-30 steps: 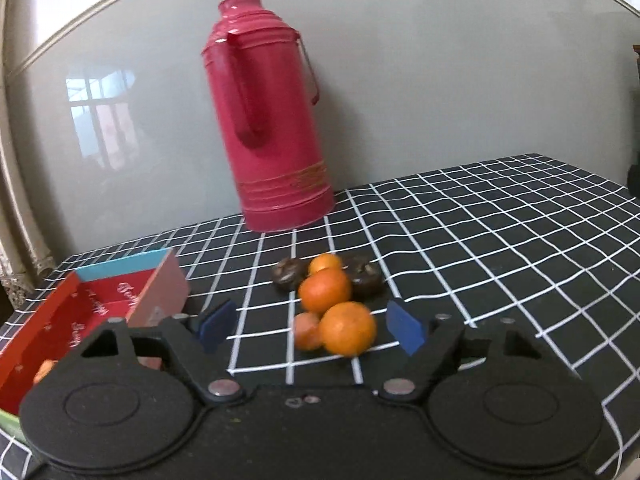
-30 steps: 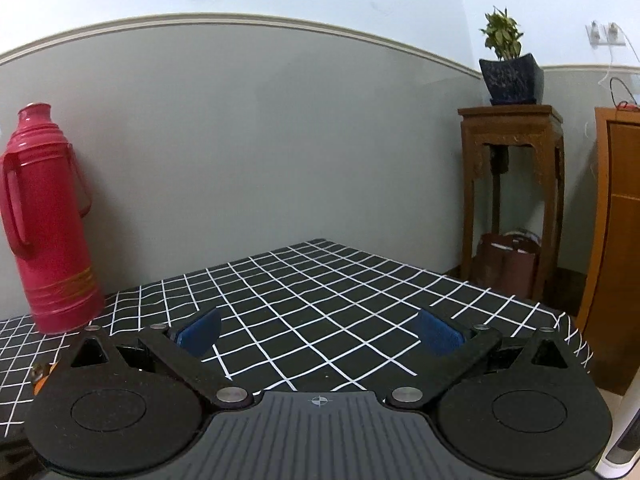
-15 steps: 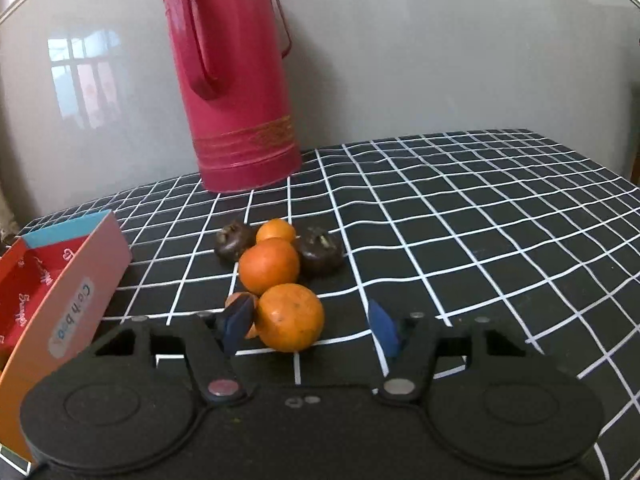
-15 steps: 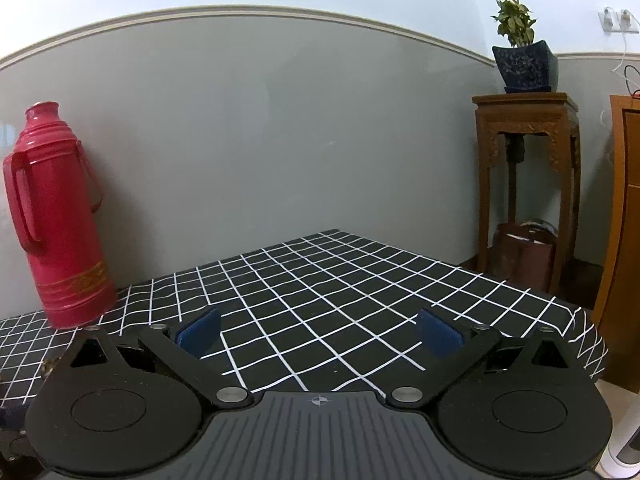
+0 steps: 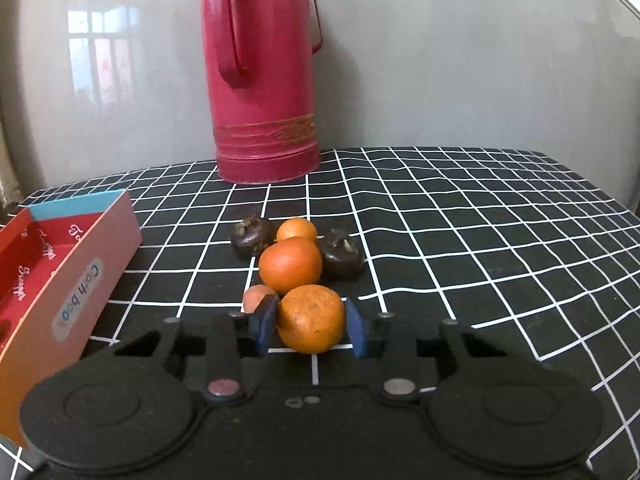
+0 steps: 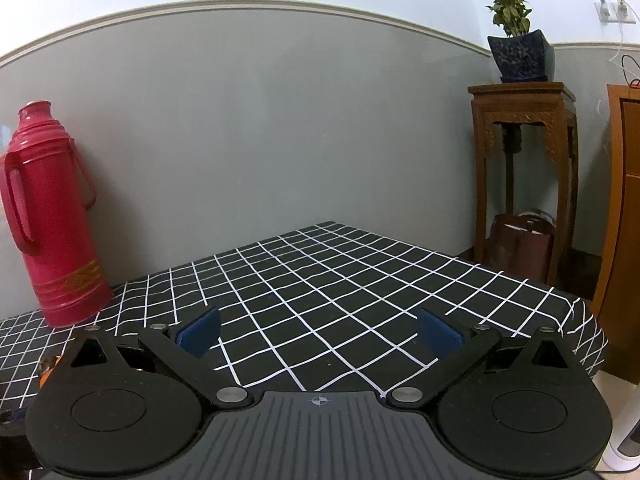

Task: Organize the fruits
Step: 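Carry the orange into the red box and open the left tool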

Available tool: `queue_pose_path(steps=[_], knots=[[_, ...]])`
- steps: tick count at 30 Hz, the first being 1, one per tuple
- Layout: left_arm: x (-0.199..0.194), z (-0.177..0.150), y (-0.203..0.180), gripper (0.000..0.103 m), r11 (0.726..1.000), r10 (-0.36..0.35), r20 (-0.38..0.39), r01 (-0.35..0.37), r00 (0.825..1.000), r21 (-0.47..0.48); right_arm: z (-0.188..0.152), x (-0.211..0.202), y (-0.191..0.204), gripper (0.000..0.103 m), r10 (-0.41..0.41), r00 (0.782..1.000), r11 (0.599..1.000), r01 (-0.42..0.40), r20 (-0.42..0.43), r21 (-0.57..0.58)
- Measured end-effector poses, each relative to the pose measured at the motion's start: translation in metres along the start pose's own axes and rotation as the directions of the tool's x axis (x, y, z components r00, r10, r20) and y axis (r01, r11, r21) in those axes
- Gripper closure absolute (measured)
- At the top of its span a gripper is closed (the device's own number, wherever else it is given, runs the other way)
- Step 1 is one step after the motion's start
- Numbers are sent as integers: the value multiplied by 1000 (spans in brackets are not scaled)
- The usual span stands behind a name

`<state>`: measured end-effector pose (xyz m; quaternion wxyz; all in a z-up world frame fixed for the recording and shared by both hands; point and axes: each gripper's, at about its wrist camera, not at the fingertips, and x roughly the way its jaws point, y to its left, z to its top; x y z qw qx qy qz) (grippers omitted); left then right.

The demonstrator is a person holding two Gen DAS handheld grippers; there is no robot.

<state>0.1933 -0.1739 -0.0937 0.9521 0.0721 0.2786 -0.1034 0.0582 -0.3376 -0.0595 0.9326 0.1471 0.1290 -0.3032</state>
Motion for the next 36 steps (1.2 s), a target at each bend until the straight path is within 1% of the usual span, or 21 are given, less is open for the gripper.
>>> queue_pose_path(steps=[5,9,13,16,18,23,27,32,36], knots=[[-9,4,5,75,1000,2,29,-2,1000,-9,0,0,3,0,4,1000,1000,-4,-2,-2],[-21,9,14,75,1000,26,70,-26,997,-13,-1,0,8,0,13,1000,1000,-14,-3,-7],[-40,12,32,75,996,86,128,-85,988,-18,-2,0,17,0,34,999,999,-34,-8,-21],[-52,13,52,75,987,161,163,-159,973,-29,-4,0,27,0,58,998,998,-59,-14,-30],[-58,14,67,75,978,210,171,-206,963,-39,-5,0,36,0,83,996,996,-84,-21,-39],[-64,13,108,75,949,314,139,-307,939,-74,-11,-4,63,0,151,988,986,-153,-32,-72],[-58,11,136,75,925,376,70,-369,924,-96,-18,-5,89,0,200,979,974,-204,-46,-100],[-49,6,172,75,914,382,-53,-386,922,-128,-29,-6,120,0,259,963,954,-268,-79,-137],[-48,1,186,70,908,385,-103,-396,917,-137,-40,-5,141,0,302,946,934,-318,-117,-165]])
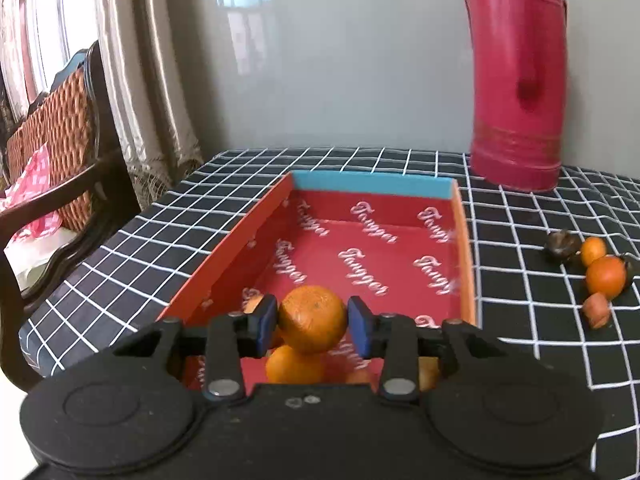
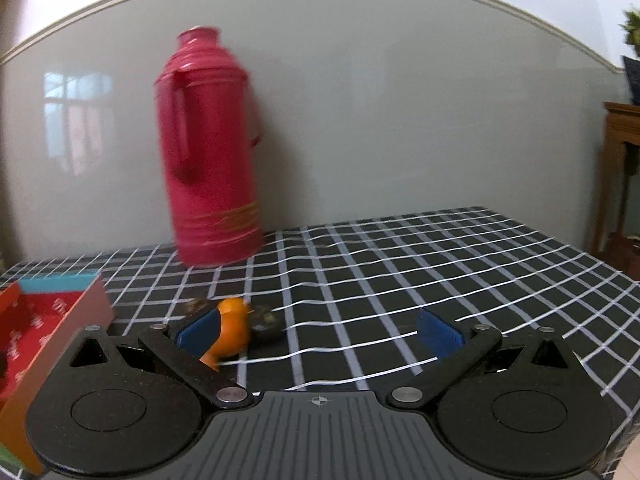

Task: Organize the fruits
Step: 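Carry the orange into the red box and open the left tool, then grasp a carrot piece with the right tool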

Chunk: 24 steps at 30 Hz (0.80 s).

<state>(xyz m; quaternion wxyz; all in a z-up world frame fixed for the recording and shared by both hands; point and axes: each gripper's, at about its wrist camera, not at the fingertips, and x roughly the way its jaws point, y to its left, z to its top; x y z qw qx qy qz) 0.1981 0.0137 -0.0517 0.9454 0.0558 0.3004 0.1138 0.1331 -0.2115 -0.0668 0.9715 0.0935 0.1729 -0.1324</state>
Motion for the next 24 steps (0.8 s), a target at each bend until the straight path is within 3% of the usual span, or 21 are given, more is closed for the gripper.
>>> queue_pose_path(steps=[2,3,4,5,9,17,18,20,24], knots=[[-4,0,7,65,1000,6,7,-6,1000,-7,-2,6,10,0,24,1000,1000,-24,-21,-18],[-6,0,10,56,1000,9,14,-8,1000,-8,-2,10,16,0,37,999,999,-38,-34,-28],[-9,1,13,41,1000,10,25,-10,1000,-11,-3,13,20,0,50,998,998,-52,-48,-35],[-13,1,17,34,1000,13,42,-13,999,-16,-4,17,24,0,67,996,997,-69,-62,-37],[-29,6,33,20,1000,21,116,-19,993,-21,-5,31,36,0,125,986,991,-128,-113,-24],[-22,16,69,13,994,80,107,-70,991,-89,-8,51,47,2,146,976,988,-151,-159,-16],[-19,17,73,13,992,84,98,-74,992,-98,-8,53,48,7,146,976,989,-150,-162,-15],[-15,18,81,13,990,93,82,-83,992,-117,-9,59,50,31,153,970,987,-159,-188,-17],[-11,18,95,13,985,112,69,-102,991,-136,-11,72,55,31,138,962,990,-143,-237,-1]])
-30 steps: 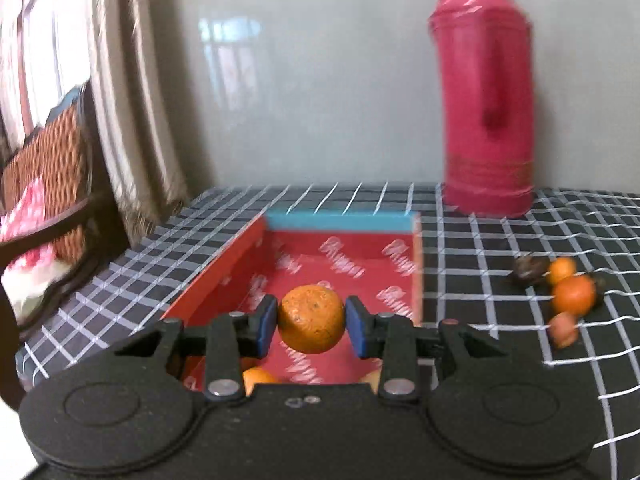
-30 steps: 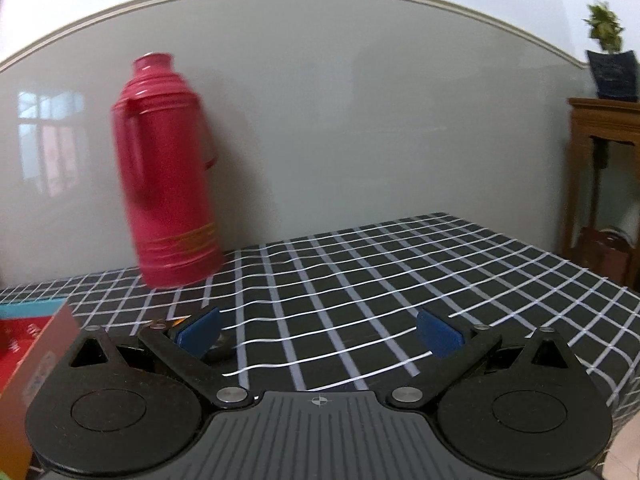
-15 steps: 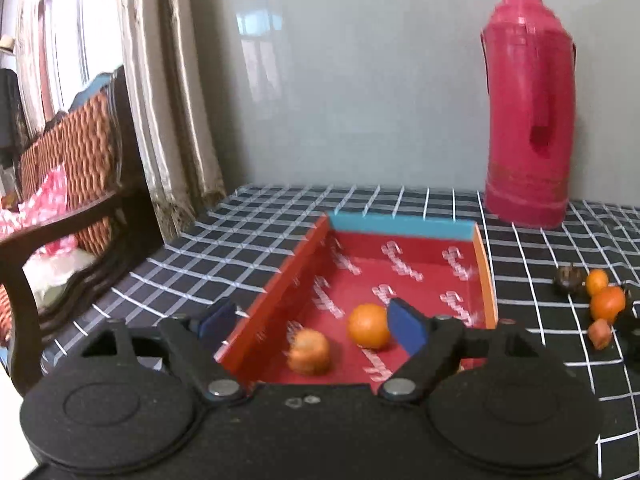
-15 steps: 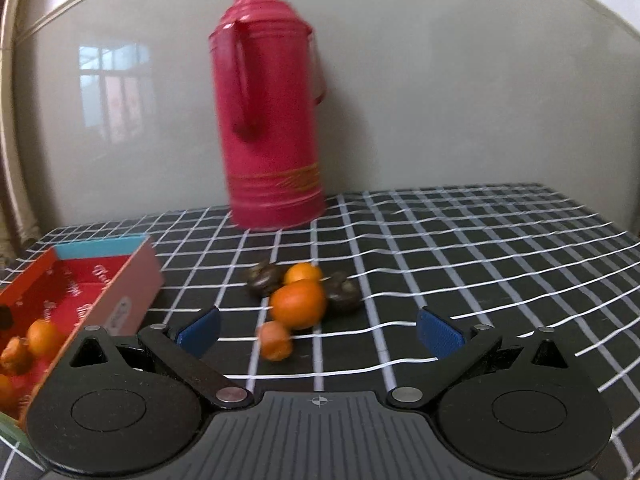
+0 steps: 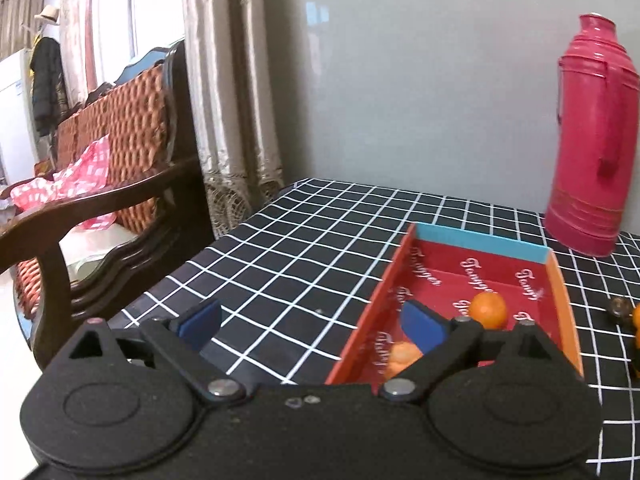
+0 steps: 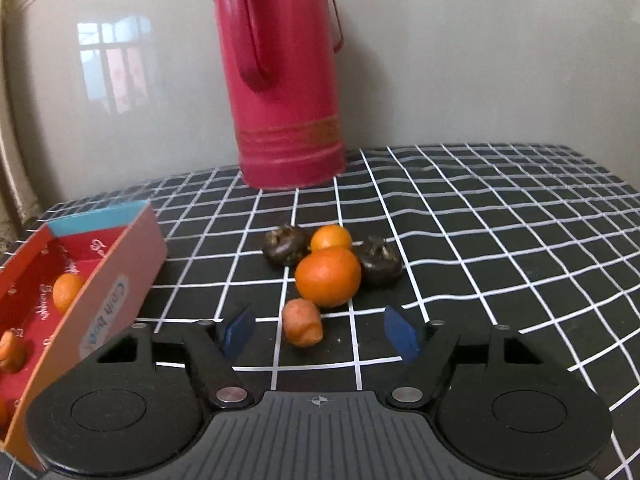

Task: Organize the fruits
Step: 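Grasp a carrot piece with the right tool, then carry the carrot piece over the red box and open the right tool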

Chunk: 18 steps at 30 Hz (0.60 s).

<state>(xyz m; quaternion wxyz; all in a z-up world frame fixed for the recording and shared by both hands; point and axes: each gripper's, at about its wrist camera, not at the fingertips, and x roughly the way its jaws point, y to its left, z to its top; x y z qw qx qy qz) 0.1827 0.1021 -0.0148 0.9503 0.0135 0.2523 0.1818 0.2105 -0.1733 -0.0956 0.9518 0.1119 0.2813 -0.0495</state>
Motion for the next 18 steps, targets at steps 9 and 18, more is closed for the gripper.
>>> queue_pose_path(steps=[9,18], knots=[[4,1,19,12,999,22,-24,-23,999,-42,-2,12,12,59,-20,999,1000,20,-32,-18],[5,1,24,12,996,35,-45,-39,998,-79,0,-9,19,80,85,996,996,-84,41,-21]])
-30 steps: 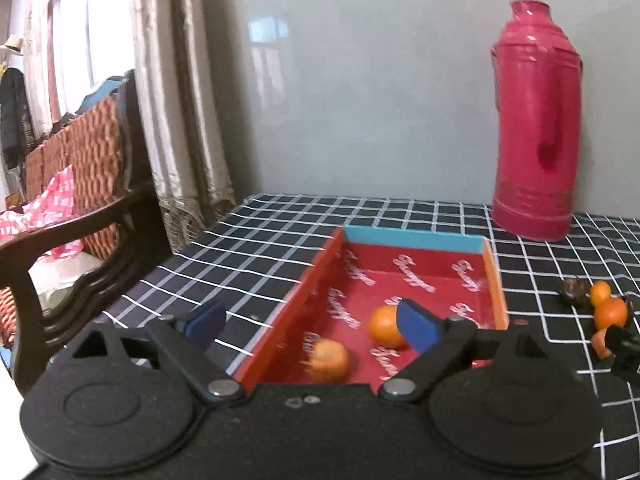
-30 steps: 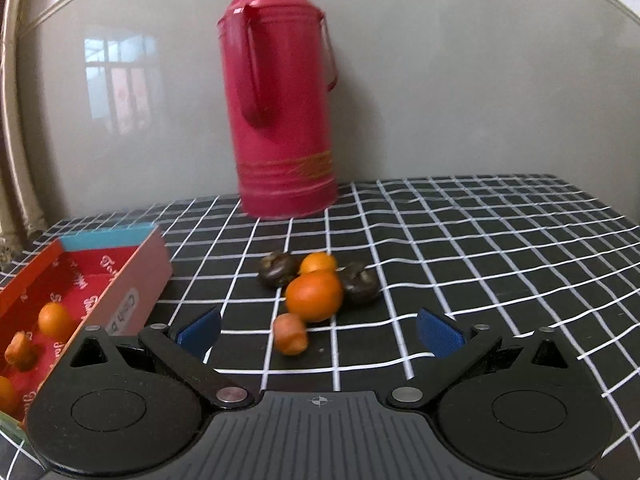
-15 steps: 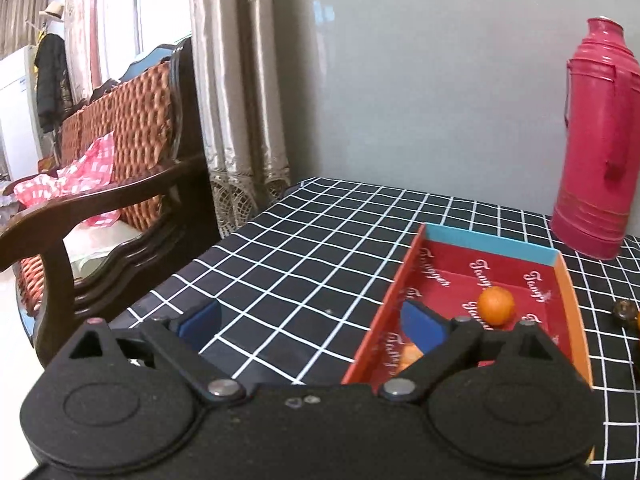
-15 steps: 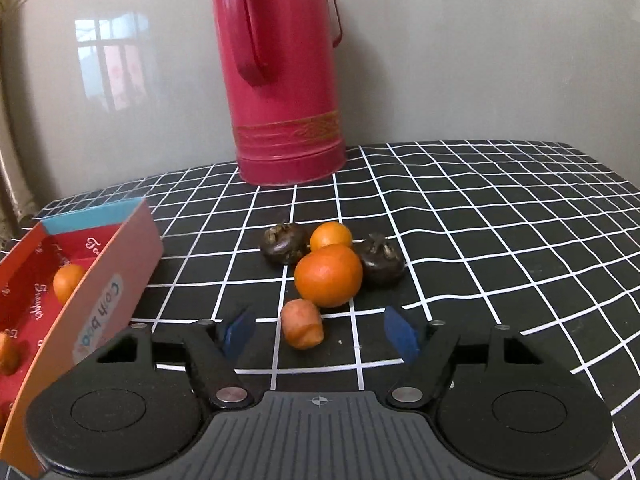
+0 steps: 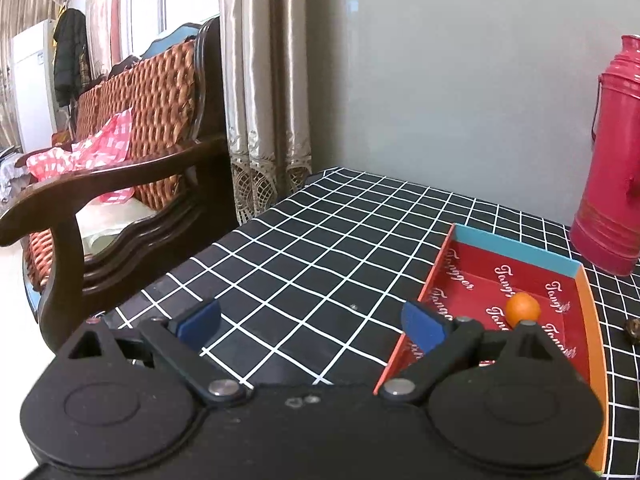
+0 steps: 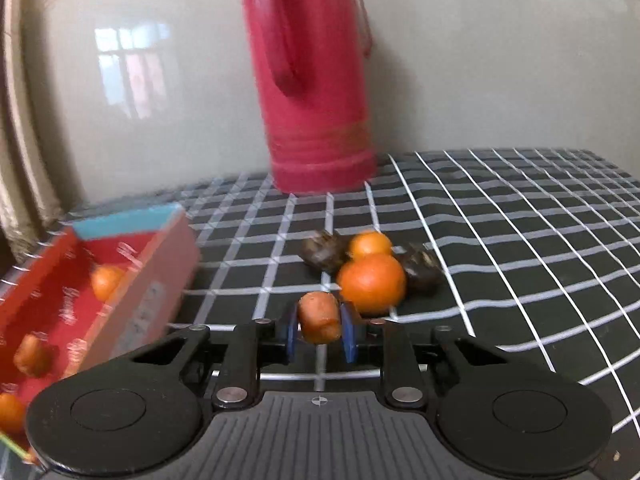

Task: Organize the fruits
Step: 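Carry the carrot piece over the red box and open the right tool, then move the left tool to the pile and grasp a large orange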

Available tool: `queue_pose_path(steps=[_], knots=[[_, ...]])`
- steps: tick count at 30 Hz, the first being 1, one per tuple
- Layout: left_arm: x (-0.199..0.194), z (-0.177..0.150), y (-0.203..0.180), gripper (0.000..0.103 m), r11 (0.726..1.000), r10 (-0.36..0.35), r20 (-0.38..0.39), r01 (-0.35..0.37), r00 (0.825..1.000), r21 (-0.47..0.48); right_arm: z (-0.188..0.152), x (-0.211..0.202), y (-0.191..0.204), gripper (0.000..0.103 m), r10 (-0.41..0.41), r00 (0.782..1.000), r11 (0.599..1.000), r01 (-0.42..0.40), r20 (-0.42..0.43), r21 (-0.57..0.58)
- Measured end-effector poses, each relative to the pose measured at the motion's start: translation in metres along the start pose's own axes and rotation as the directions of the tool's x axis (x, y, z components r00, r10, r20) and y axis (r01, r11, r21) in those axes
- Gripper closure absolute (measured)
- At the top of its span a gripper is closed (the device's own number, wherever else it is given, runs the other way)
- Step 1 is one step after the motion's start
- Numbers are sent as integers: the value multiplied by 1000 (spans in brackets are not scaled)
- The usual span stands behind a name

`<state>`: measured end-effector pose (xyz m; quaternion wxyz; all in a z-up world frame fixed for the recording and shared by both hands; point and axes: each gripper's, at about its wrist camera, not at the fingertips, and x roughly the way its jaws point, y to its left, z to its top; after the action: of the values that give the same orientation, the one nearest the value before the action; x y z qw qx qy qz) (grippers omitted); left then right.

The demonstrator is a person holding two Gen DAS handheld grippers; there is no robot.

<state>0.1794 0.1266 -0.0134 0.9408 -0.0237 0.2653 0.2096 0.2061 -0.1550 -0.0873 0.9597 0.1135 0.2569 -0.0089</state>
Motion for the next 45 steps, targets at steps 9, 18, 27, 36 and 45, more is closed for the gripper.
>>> queue_pose_path(steps=[9,18,27,36,45], knots=[[7,0,9,12,999,22,-36,-23,999,-38,6,-42,29,80,319,930,948,-308,183,-86],[7,-2,13,12,998,41,-40,-43,998,-44,-9,-54,75,80,525,844,837,-488,109,-248],[8,0,16,12,998,43,-39,-45,998,-47,-33,-46,109,80,562,827,773,-530,-11,-349],[8,-1,16,12,998,42,-37,-44,998,-47,-34,-55,106,18,536,840,802,-478,80,-357],[3,-4,-4,12,1000,16,-20,-16,1000,-8,-12,-71,62,13,398,885,908,-343,240,-241]])
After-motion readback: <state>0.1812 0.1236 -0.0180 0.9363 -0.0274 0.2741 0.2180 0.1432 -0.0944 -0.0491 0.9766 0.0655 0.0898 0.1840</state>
